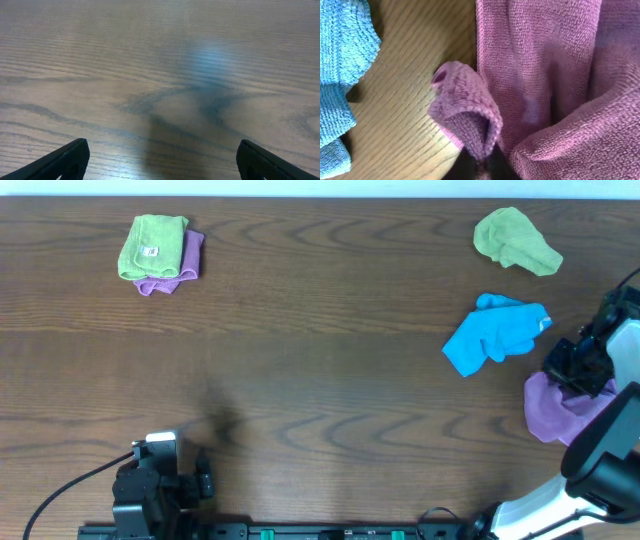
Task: Fold the cloth
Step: 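Lift the purple cloth with the right gripper and drag it toward center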
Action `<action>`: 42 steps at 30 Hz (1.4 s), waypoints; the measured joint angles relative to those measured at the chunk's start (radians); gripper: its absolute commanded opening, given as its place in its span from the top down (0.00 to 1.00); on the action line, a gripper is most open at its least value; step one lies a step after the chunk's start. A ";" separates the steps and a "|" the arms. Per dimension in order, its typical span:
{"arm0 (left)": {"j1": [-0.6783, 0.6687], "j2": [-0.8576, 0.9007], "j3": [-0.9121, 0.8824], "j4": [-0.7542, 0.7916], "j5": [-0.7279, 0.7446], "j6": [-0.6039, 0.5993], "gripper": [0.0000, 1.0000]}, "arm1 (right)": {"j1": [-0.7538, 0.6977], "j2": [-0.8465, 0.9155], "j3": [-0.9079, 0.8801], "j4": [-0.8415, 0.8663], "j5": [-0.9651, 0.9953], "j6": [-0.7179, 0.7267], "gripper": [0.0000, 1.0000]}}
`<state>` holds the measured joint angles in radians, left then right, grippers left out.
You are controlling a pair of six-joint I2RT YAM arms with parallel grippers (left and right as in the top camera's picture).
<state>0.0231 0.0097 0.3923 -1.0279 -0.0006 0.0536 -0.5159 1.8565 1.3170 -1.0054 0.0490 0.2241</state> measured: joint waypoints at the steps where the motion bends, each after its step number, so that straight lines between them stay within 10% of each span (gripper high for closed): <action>1: 0.000 0.000 0.000 0.000 0.000 0.000 0.05 | 0.000 -0.001 0.000 -0.001 0.000 -0.001 0.99; 20: 0.000 0.000 0.000 0.000 0.000 0.000 0.05 | 0.358 -0.816 0.006 -0.442 -0.212 -0.098 0.99; 38: 0.000 0.000 0.000 0.000 0.000 0.000 0.05 | 0.841 -0.465 0.006 0.071 -0.338 -0.011 0.99; 40: 0.000 0.000 0.000 -0.001 0.000 0.000 0.05 | 0.871 -0.378 0.006 0.196 -0.335 0.009 0.90; 42: 0.000 0.000 0.000 0.000 0.000 0.000 0.05 | 0.917 -0.286 0.006 0.315 -0.333 0.039 0.24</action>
<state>0.0231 0.0093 0.3923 -1.0283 -0.0006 0.0536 0.4015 1.5700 1.3235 -0.6903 -0.2836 0.2634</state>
